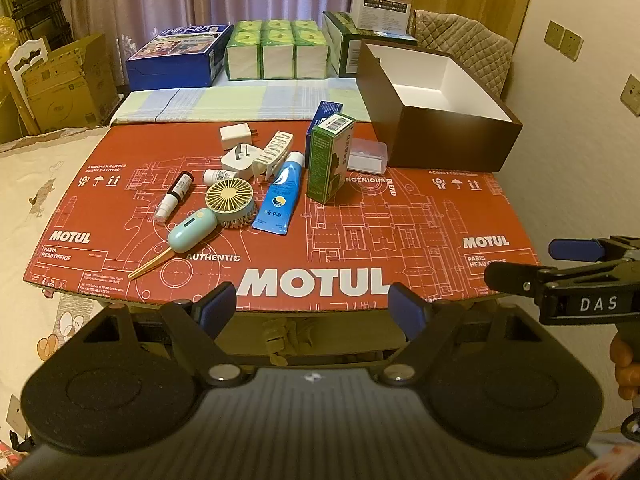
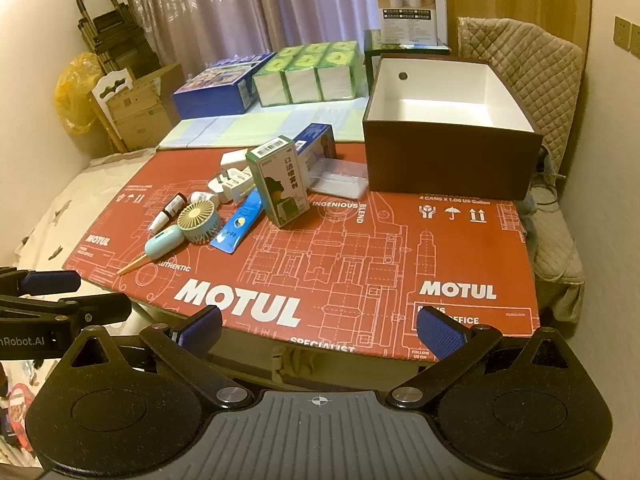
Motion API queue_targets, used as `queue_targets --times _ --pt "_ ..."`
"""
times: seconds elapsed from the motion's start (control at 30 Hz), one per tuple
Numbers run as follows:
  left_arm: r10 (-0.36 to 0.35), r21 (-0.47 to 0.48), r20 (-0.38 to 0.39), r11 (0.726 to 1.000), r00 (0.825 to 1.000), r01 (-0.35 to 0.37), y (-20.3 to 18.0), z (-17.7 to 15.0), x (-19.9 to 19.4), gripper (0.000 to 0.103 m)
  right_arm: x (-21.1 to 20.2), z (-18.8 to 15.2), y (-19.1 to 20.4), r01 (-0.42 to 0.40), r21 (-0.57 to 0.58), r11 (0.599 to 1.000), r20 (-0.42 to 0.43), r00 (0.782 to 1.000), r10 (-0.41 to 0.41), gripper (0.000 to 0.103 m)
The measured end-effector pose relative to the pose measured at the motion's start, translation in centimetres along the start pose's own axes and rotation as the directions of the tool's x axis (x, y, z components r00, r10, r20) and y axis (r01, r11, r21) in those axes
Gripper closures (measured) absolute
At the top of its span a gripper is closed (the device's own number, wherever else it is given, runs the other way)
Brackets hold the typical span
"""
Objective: Organize rigid objects
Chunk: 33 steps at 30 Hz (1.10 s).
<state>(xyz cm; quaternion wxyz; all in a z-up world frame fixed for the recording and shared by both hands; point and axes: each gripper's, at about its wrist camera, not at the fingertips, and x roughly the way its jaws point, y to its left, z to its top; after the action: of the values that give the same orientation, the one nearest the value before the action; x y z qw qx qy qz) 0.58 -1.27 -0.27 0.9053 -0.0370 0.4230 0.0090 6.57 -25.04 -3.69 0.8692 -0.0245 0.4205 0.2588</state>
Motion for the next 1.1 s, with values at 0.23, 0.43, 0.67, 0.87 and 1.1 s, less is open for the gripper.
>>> queue_targets --times 0.23,0.43,0.67,0.87,1.1 --pt "0.005 -0.005 -0.006 1.0 1.0 -0.005 -0.2 0.1 0.2 0.022 0.2 0.2 -0.2 -0.008 -0.005 1.0 -0.01 1.0 0.007 0.002" --pt "0.009 -0.006 -0.006 1.0 1.0 -0.009 -0.2 0.2 0.3 0.022 0.4 0.4 -0.3 -0.016 -0.011 1.0 -0.012 1.0 0.016 0.002" --pt "0.012 -0.01 -0.008 1.0 1.0 -0.012 -0.4 0.3 0.4 0.022 0.6 0.7 -0.7 -0.025 -0.015 1.0 -0.017 1.0 0.025 0.002" --pt "0.025 -0.018 -0.012 1.0 1.0 -0.025 -0.9 0.6 0.6 0.022 0.8 0.8 -1.0 -0.033 -0.02 0.999 -0.019 0.999 0.032 0.002" --pt "0.043 -0.034 -0.017 0.998 0.999 -0.044 -1.6 0.6 0.8 0.022 1.0 0.9 -1.8 -0.051 -0.028 0.998 -0.025 0.998 0.05 0.002"
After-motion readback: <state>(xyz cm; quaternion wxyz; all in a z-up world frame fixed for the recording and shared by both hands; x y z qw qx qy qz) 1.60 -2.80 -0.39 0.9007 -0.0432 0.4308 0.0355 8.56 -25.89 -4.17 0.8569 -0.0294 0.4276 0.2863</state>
